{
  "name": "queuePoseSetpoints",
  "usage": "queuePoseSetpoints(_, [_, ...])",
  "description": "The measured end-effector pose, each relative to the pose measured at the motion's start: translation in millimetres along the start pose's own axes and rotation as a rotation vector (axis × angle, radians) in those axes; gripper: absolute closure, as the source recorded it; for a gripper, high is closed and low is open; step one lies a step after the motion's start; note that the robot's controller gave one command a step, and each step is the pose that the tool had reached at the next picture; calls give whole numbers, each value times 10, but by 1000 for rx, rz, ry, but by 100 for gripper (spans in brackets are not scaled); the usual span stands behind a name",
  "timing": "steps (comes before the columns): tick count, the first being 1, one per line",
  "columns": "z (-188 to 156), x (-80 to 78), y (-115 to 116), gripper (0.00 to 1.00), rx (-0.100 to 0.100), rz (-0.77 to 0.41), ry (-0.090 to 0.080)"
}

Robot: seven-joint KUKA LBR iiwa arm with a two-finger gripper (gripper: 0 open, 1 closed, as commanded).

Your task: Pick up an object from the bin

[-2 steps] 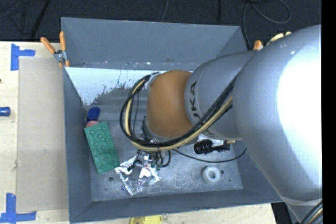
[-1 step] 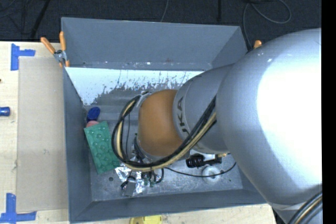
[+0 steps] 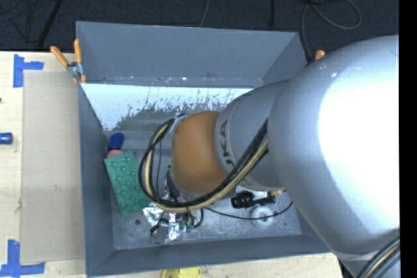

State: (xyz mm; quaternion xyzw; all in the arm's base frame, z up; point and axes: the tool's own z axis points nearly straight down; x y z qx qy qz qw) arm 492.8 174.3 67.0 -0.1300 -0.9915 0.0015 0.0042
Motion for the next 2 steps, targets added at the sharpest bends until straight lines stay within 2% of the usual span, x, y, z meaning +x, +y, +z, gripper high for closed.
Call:
queuePoseSetpoints(1, [-4,-5,-1,100,-1,2,-1])
queuePoseSetpoints(2, [-441,-15,-8,100,-5,3,-10])
